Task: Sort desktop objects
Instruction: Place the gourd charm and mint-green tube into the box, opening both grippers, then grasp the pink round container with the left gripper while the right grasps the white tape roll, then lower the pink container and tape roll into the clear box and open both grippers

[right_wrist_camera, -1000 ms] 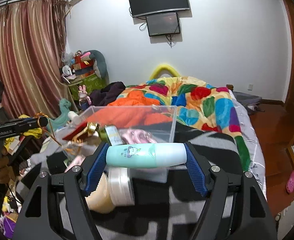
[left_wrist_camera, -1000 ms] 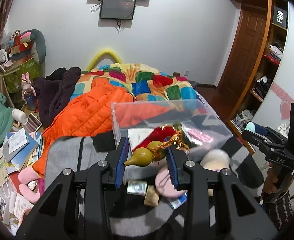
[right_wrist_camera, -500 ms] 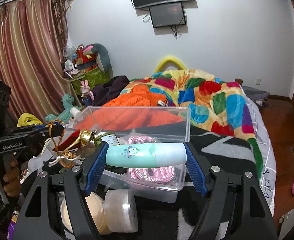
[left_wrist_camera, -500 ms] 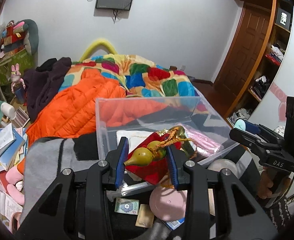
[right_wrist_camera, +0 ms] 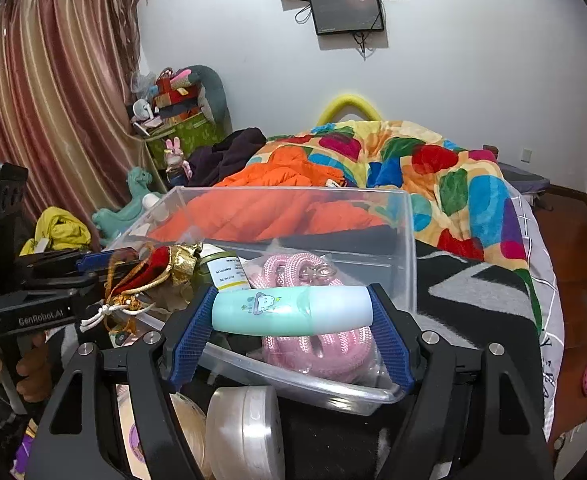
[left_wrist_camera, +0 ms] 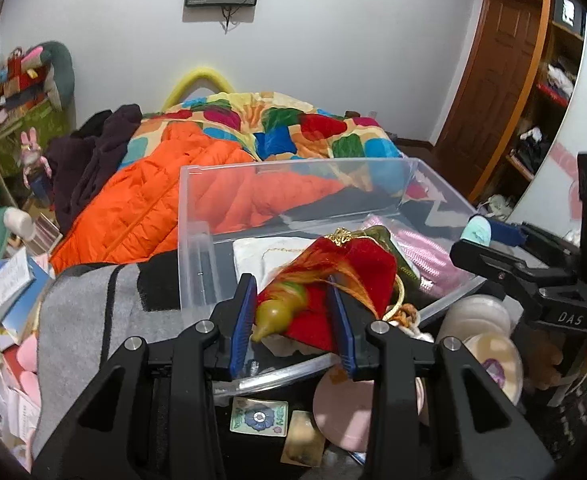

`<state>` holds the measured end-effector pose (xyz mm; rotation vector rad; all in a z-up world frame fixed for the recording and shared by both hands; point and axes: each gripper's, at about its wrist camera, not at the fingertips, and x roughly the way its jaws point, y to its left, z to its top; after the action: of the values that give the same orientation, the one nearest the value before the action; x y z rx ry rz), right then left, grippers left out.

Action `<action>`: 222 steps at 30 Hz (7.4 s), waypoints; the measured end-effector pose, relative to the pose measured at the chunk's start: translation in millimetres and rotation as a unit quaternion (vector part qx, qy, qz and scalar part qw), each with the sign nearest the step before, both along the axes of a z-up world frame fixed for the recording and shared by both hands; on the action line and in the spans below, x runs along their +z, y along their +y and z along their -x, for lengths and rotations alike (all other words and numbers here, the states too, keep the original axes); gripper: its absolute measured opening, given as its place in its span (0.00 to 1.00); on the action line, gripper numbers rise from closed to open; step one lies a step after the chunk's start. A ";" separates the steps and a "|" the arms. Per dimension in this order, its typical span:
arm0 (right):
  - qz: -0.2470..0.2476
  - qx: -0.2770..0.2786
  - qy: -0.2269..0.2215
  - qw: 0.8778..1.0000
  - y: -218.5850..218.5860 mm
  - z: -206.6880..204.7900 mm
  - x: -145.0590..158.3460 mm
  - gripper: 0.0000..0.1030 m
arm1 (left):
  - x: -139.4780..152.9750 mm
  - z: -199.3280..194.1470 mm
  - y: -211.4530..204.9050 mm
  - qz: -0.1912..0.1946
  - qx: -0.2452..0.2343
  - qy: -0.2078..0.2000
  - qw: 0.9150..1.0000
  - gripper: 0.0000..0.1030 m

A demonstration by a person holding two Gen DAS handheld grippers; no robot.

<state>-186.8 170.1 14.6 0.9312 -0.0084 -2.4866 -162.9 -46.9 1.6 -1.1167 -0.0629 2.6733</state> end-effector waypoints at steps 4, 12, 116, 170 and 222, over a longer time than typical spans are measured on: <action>-0.008 0.006 -0.001 1.000 -5.8 -1.5 -1.4 0.69 | 1.4 -1.4 -2.8 -0.003 0.003 -0.001 1.000 0.37; -0.017 0.013 -0.004 1.000 -7.1 -8.0 -1.2 0.76 | 6.7 -6.7 -8.5 -0.007 0.005 0.001 1.000 0.49; -0.010 0.000 0.009 1.000 23.2 -86.7 -24.7 0.26 | -34.6 -47.7 13.4 -0.060 0.016 -0.035 0.997 0.64; 0.024 0.001 0.035 0.999 6.1 -14.9 18.8 0.26 | 9.9 -8.1 -6.4 -0.009 0.065 0.072 0.995 0.64; -0.079 -0.001 0.090 0.993 -16.0 -74.9 21.8 0.59 | 35.4 -72.5 -1.7 0.051 0.072 0.124 0.988 0.84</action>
<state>-111.9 154.1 36.3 0.7642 0.2506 -2.5934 -90.4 -48.6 37.0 -0.8258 0.0410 2.9535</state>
